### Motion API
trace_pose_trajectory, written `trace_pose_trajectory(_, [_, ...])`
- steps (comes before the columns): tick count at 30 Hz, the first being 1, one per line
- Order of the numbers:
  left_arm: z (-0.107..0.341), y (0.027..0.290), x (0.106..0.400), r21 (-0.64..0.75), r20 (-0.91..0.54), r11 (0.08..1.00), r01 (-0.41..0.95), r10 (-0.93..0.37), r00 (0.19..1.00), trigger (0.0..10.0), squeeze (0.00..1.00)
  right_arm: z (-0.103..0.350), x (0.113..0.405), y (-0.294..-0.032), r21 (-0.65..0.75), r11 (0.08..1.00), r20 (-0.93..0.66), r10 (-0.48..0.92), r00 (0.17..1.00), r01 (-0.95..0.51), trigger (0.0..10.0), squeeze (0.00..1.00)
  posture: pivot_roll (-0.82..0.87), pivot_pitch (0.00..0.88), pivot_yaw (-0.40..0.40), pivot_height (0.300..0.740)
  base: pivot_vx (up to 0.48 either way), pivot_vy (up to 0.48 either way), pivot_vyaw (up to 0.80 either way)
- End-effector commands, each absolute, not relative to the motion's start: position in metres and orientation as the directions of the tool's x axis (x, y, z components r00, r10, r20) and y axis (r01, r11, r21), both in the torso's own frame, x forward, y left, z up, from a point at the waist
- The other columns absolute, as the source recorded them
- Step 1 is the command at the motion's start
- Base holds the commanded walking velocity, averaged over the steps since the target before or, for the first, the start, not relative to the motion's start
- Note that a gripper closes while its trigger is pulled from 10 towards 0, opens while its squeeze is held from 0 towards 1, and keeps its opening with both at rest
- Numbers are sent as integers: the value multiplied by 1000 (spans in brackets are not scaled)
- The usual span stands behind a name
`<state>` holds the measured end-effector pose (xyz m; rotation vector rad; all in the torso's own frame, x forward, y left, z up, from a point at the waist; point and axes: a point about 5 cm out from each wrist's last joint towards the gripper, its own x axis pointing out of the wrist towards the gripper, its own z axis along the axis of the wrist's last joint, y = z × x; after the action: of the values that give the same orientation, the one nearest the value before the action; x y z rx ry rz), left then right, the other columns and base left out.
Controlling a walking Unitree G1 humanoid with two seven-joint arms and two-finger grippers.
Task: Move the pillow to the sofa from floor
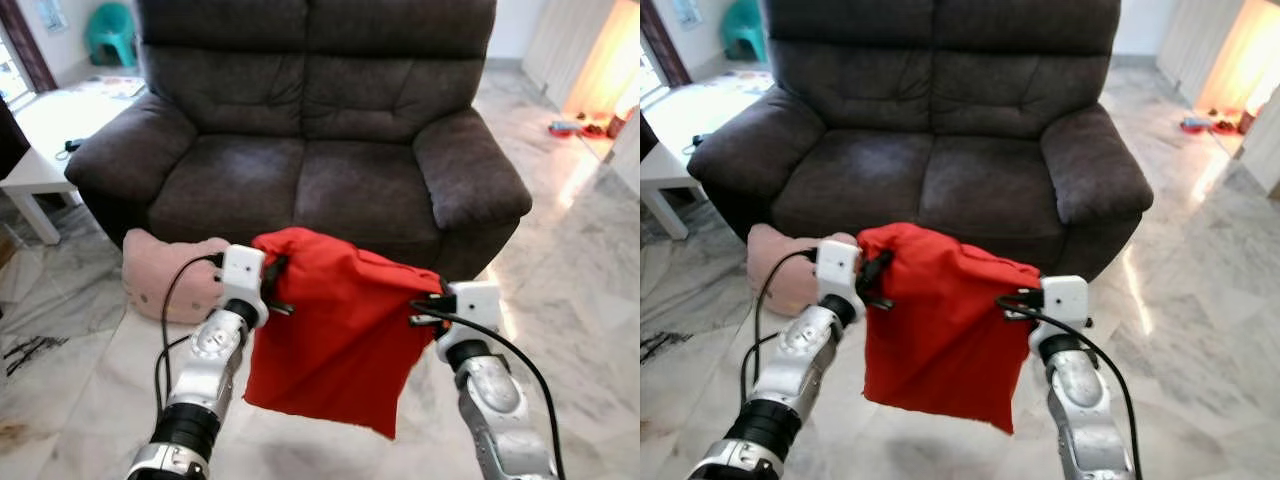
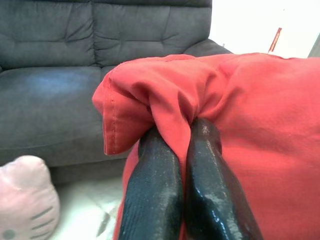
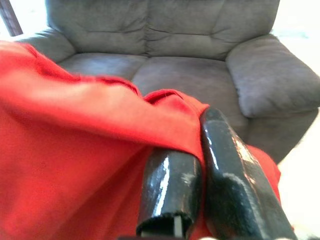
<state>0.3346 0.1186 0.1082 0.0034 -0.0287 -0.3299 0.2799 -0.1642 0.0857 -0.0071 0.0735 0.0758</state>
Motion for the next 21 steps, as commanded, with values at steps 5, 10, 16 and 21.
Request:
trace_pose_trajectory(5, [124, 120, 339, 28, 93, 947, 319, -320, 943, 10000, 0, 105, 287, -156, 3, 995, 20, 102, 995, -102, 10000, 0, -52, 0, -36, 740, 0, -309, 0])
trace_pose_trajectory(10, [125, 121, 339, 28, 94, 948, 316, -317, 944, 10000, 0, 106, 287, -156, 6, 995, 21, 98, 995, -98, 10000, 0, -52, 0, -39, 740, 0, -310, 0])
trace_pose_trajectory(16, [124, 121, 339, 29, 93, 948, 316, -317, 944, 10000, 0, 105, 287, -157, 18, 996, 21, 86, 996, -86, 10000, 0, -53, 0, -38, 740, 0, -300, 0])
trace_pose_trajectory(21, [127, 120, 338, 40, 103, 945, 324, -326, 940, 10000, 0, 105, 287, -159, 19, 997, 19, 80, 997, -80, 10000, 0, -51, 0, -40, 740, 0, 0, 0])
